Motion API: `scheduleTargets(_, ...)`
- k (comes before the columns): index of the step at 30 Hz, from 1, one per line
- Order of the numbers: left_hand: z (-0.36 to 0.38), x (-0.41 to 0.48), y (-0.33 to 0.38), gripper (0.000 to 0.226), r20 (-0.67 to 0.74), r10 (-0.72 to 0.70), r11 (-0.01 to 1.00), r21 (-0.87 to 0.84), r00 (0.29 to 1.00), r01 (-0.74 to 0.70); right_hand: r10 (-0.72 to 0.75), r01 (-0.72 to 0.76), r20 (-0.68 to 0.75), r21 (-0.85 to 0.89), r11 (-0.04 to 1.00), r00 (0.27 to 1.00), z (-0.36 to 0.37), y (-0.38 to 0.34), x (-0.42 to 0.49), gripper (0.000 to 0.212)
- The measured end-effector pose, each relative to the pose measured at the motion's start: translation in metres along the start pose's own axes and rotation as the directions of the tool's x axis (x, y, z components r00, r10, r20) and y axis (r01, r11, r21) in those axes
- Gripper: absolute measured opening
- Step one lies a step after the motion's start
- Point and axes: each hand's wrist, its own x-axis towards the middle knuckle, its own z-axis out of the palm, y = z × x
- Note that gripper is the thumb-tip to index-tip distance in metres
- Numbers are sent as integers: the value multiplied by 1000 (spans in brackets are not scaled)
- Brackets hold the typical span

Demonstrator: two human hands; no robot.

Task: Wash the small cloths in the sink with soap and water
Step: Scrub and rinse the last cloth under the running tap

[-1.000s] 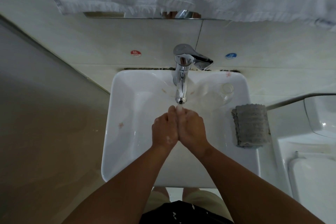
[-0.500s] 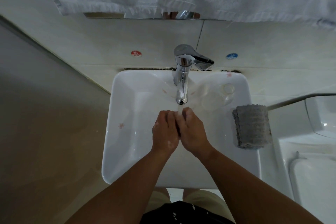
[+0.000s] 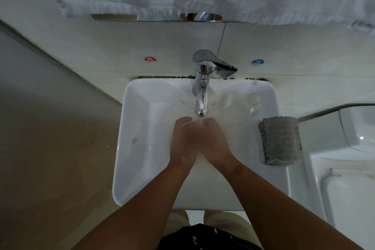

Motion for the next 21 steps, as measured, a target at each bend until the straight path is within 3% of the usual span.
scheduleTargets(1, -2, 0, -1, 22, 6, 24, 1000, 11, 1000, -24, 33, -38, 56, 94, 995, 998, 0, 1, 0, 15)
scheduleTargets(3, -4, 0, -4, 20, 16, 102, 993, 64, 995, -103, -38, 25, 95, 144, 989, 995, -1, 3, -3, 8)
scheduleTargets(7, -4, -4, -2, 25, -1, 194, 963, 190, 981, -191, -194, 193, -1, -80, 978, 981, -2, 0, -10, 17)
scheduleTargets(9, -4, -6, -1, 31, -25, 220, 946, 250, 975, -207, -189, 180, -33, -188, 965, 981, -1, -3, -9, 24)
scheduleTargets(14, -2, -2, 4, 37, -34, 280, 904, 346, 959, -251, -170, 147, -92, -217, 965, 981, -2, -9, -4, 27)
scheduleTargets(15, -2, -1, 5, 37, -14, 314, 875, 393, 949, -284, -155, 130, -90, -237, 963, 984, -2, -10, -3, 28)
scheduleTargets(18, -3, 6, 4, 23, 108, 512, 619, 641, 852, -453, -188, 147, -98, -327, 934, 977, 1, -9, -1, 40)
scheduleTargets(20, -3, 8, 7, 13, 202, 467, 510, 734, 861, -449, -201, 152, -117, -330, 932, 973, 2, -8, -3, 49)
scheduleTargets(21, -2, 6, 9, 20, 209, 404, 534, 736, 890, -415, -175, 131, -133, -289, 948, 975, 3, -9, -4, 51)
